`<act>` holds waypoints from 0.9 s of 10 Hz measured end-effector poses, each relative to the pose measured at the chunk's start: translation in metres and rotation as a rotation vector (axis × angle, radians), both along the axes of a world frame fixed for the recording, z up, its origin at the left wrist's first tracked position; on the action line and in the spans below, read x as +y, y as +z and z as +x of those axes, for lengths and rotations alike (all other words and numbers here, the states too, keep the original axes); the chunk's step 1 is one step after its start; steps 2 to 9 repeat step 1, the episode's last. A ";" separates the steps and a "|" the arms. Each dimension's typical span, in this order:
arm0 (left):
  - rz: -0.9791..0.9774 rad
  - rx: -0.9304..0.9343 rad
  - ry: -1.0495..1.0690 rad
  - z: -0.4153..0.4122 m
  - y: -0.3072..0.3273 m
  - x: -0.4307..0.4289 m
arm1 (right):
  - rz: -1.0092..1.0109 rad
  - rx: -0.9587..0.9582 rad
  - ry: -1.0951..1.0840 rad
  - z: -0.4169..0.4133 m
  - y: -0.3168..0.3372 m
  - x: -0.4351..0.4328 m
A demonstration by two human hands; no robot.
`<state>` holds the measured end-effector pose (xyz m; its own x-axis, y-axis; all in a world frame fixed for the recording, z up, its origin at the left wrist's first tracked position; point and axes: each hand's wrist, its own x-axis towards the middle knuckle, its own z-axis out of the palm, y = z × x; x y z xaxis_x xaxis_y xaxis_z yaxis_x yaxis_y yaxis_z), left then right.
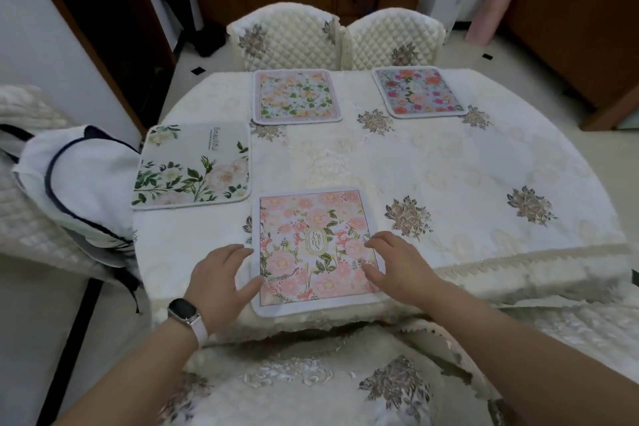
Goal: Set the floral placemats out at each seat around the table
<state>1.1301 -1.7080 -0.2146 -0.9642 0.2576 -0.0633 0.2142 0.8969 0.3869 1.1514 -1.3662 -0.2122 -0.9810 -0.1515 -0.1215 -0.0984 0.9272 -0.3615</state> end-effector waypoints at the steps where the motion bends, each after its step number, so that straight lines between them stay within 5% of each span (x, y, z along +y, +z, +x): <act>1: 0.000 0.008 0.001 0.000 0.006 -0.002 | -0.024 0.017 -0.027 -0.004 0.015 -0.008; 9: 0.000 0.008 0.001 0.000 0.006 -0.002 | -0.024 0.017 -0.027 -0.004 0.015 -0.008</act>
